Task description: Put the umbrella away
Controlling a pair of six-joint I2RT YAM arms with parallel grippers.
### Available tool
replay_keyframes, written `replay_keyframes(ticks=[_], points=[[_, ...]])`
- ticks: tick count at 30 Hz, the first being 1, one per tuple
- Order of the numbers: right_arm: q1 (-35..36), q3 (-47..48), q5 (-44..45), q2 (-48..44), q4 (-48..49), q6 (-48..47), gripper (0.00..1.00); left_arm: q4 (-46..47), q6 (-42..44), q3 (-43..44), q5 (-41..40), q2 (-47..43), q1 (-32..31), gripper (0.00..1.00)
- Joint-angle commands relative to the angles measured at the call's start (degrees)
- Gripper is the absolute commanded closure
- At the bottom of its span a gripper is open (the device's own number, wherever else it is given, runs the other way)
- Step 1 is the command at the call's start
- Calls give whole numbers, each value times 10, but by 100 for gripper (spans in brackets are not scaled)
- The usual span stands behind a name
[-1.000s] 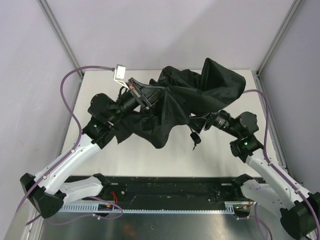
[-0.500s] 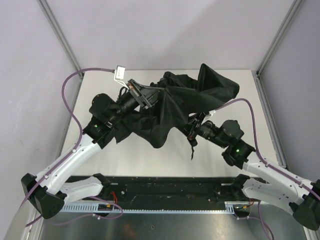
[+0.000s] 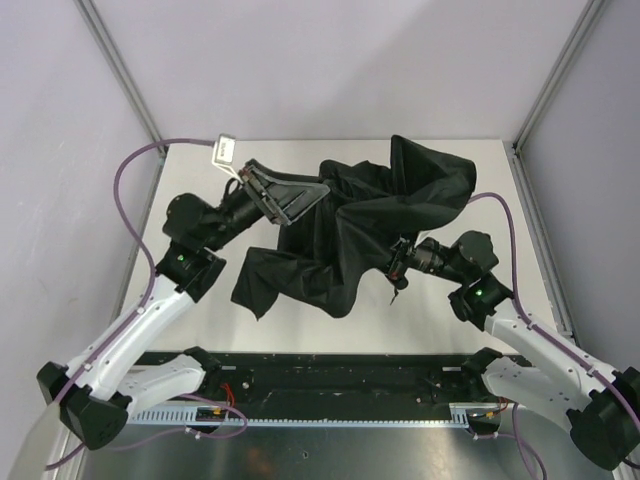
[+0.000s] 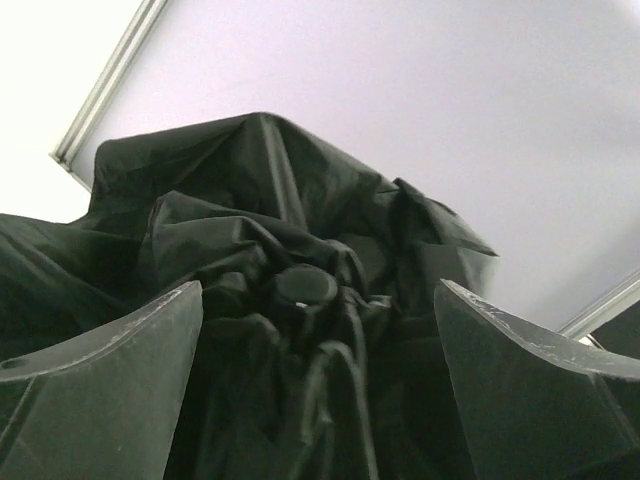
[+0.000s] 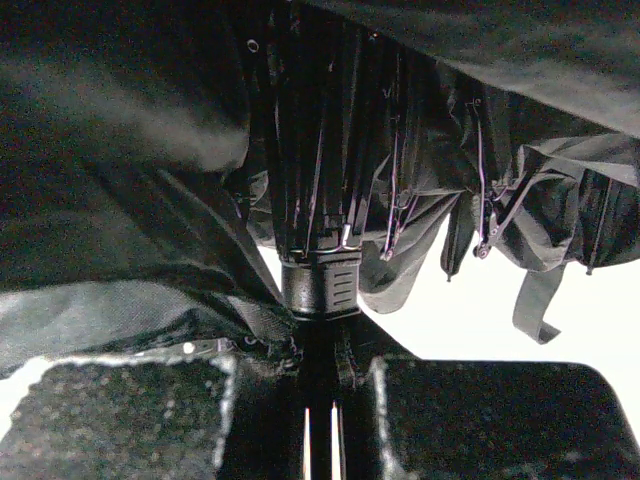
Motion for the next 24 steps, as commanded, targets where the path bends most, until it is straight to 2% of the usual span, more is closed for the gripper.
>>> replay_keyframes(ticks=[1,7,10,15,19,24], points=[[-3,9,-31,-22,79,16,100,-8,-12,34,29,33,4,1],[-24,9,-32,-34,58,21,100,-42,63,11,-53,-47,3,1],[-29,9,-37,-33,49,20,100,-56,76,8,-62,-63,3,1],[-29,9,-39,-28,59,27,100,-59,65,42,-4,-1,-13,1],[-28,9,-45,-23,67,33,100,-59,99,69,-22,37,-55,1],[-26,9,-52,-27,69,37,100,-56,95,85,-24,77,-69,1]])
